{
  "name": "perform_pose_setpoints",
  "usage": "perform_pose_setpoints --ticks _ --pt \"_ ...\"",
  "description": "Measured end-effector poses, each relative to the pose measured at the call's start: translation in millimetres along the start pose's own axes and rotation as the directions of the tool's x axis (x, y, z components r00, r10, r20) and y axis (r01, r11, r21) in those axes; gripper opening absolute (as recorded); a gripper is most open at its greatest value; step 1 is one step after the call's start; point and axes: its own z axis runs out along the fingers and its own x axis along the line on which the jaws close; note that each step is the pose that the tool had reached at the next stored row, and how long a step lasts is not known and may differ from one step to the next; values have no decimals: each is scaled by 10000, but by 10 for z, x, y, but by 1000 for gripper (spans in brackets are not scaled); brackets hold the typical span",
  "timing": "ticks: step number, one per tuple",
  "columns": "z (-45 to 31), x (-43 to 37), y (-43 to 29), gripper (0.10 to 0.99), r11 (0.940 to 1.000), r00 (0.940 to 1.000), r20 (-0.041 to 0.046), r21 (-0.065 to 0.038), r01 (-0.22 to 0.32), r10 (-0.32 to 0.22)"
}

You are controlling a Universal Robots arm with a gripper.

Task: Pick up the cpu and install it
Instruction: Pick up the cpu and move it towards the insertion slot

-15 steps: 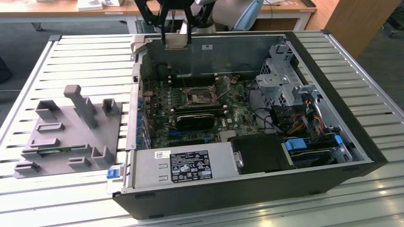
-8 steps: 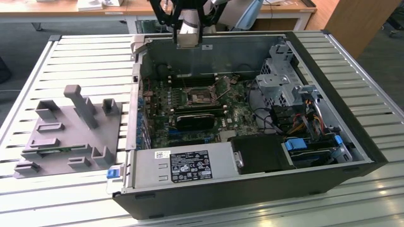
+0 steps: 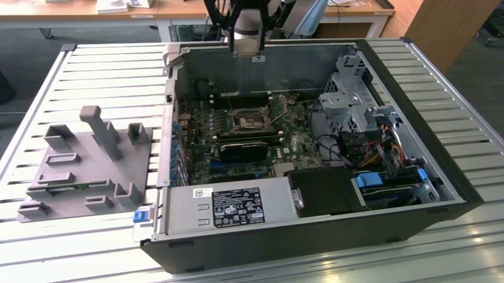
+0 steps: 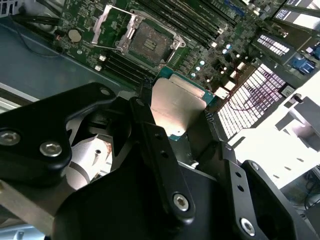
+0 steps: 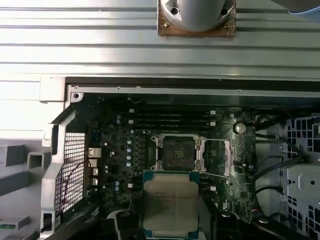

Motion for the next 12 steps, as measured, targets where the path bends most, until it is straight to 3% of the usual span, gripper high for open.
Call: perform_pose_setpoints --ticks 8,12 --pt "3 -196 33 533 10000 10000 5 1 0 0" --pt "4 -248 33 533 10000 10000 9 0 -9 9"
